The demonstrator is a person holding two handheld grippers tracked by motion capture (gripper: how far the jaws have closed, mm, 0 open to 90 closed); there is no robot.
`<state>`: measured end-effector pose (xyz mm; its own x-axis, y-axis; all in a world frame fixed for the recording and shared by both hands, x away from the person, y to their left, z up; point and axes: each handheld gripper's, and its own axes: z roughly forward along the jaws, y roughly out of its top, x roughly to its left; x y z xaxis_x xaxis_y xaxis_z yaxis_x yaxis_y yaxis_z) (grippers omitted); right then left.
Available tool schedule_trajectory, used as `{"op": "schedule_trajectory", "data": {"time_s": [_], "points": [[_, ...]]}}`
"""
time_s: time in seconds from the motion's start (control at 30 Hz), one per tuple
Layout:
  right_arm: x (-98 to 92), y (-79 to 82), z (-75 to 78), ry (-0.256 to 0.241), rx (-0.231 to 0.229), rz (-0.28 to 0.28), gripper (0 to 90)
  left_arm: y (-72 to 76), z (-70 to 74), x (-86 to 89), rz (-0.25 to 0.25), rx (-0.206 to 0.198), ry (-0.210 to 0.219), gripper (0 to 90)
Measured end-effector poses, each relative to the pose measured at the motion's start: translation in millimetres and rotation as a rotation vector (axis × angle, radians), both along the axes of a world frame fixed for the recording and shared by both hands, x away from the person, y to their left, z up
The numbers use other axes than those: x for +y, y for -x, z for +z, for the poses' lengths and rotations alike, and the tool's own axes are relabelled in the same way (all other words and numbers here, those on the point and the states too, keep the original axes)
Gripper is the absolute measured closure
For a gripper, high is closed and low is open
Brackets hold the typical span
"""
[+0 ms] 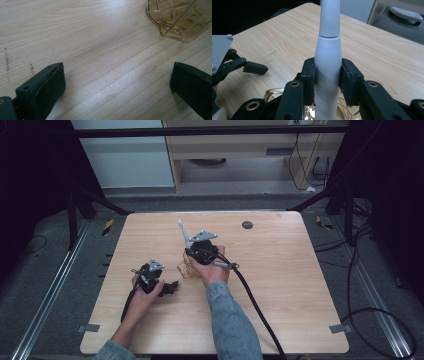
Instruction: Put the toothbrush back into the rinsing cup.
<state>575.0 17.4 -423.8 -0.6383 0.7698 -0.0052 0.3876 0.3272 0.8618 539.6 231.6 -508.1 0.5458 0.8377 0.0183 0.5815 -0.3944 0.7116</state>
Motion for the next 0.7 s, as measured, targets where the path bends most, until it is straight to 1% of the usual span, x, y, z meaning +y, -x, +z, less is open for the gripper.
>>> {"op": "schedule_trajectory", "data": {"time_s": [0.47,0.7], "points": [[7.7,-3.5,1.3,0.032,0.008,0.011,66.2,-0.1,0.0,0.2,-0.003,0.000,-0.001,0.0],[10.2,-5.3,0.0,0.033,0.008,0.014,66.1,-0.2,0.0,0.2,-0.004,0.000,-0.001,0.0]]}}
